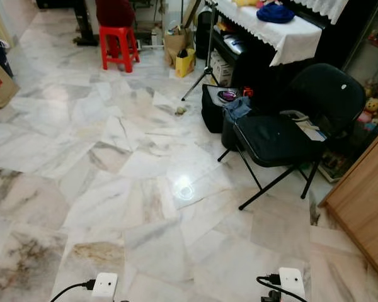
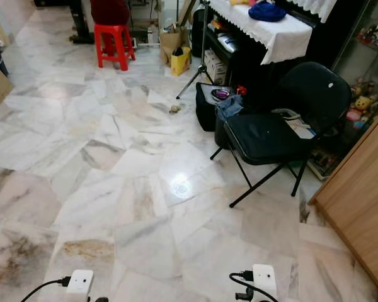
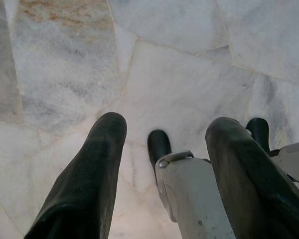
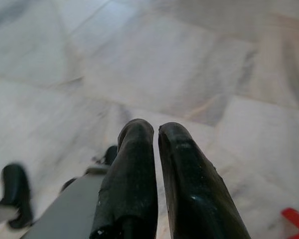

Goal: Hang keys on a hook

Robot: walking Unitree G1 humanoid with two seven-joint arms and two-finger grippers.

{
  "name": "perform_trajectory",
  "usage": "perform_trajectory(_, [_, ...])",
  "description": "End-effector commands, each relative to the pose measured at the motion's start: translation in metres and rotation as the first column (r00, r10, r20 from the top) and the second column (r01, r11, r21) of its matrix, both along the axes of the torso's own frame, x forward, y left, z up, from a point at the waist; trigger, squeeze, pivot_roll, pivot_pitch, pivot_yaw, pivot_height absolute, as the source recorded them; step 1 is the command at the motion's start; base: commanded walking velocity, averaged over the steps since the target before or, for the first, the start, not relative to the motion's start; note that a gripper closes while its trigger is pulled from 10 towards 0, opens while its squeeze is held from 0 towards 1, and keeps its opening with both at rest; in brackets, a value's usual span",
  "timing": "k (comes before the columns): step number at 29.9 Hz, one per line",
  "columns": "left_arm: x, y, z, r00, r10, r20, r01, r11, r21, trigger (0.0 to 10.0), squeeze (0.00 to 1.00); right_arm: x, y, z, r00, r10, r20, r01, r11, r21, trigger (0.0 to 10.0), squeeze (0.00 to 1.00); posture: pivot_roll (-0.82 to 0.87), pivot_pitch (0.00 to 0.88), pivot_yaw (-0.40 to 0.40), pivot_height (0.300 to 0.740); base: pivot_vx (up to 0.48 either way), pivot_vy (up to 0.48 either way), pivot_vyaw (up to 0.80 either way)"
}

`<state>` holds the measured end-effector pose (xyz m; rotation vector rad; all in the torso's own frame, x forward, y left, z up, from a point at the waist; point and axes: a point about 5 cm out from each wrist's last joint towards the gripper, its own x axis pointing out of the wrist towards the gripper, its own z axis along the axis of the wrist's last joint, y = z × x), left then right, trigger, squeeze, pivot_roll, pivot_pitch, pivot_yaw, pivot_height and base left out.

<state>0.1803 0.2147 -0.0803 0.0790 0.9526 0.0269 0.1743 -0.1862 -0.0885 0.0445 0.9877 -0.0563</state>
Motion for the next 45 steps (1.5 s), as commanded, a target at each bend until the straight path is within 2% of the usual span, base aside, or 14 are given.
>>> perform_trajectory(1, [-0.0028,-0.0012,-0.0019,1.0,-0.018,-0.022,0.018,1.0,0.007,10.0,0.0,-0.0015,-0.0004,-0.0007,1.0,-0.008,-0.007,0.008,1.0,0.005,10.0,0.0,0.02,0.0,-0.081,0.74,0.0,0.0,0.0])
perform_trajectory(12, [-0.0025,0.0006,-0.0014,0.999,-0.031,-0.025,0.031,0.999,0.02,10.0,0.0,-0.0012,-0.0018,-0.0005,1.0,-0.01,-0.008,0.01,1.0,0.007,10.0,0.0,0.02,0.0,-0.074,0.74,0.0,0.0,0.0])
perform_trajectory(22, [-0.0015,0.004,-0.0003,1.0,-0.007,-0.02,0.007,1.0,0.028,10.0,0.0,-0.0051,-0.0027,-0.0023,0.999,0.008,-0.031,-0.008,1.0,-0.004,10.0,0.0,0.02,0.0,-0.069,0.74,0.0,0.0,-0.75])
perform_trajectory(23, [-0.0014,0.004,-0.0003,1.0,-0.007,-0.02,0.007,1.0,0.028,10.0,0.0,-0.0055,-0.0028,-0.0025,0.999,0.005,-0.034,-0.005,1.0,-0.002,10.0,0.06,0.02,0.0,-0.069,0.74,0.0,0.0,-0.71])
perform_trajectory(24, [-0.0014,0.0041,-0.0003,1.0,-0.006,-0.02,0.007,1.0,0.029,10.0,0.0,-0.0059,-0.0022,-0.0027,0.999,-0.006,-0.034,0.006,1.0,0.012,10.0,1.0,0.02,0.0,-0.069,0.74,0.0,0.0,-0.71])
perform_trajectory(44, [0.0001,0.0041,0.0005,1.0,0.002,-0.015,-0.001,1.0,0.027,10.0,0.0,-0.0036,0.0063,-0.0029,0.999,-0.034,-0.033,0.035,0.999,0.026,10.0,1.0,0.02,0.0,-0.066,0.74,0.0,0.0,-0.7])
perform_trajectory(45, [0.0006,0.005,0.0008,0.999,0.038,-0.009,-0.037,0.999,0.015,10.0,0.0,-0.0022,0.0071,-0.0021,0.998,-0.054,-0.017,0.055,0.997,0.047,10.0,0.95,0.02,0.0,-0.066,0.74,0.0,0.0,-0.59])
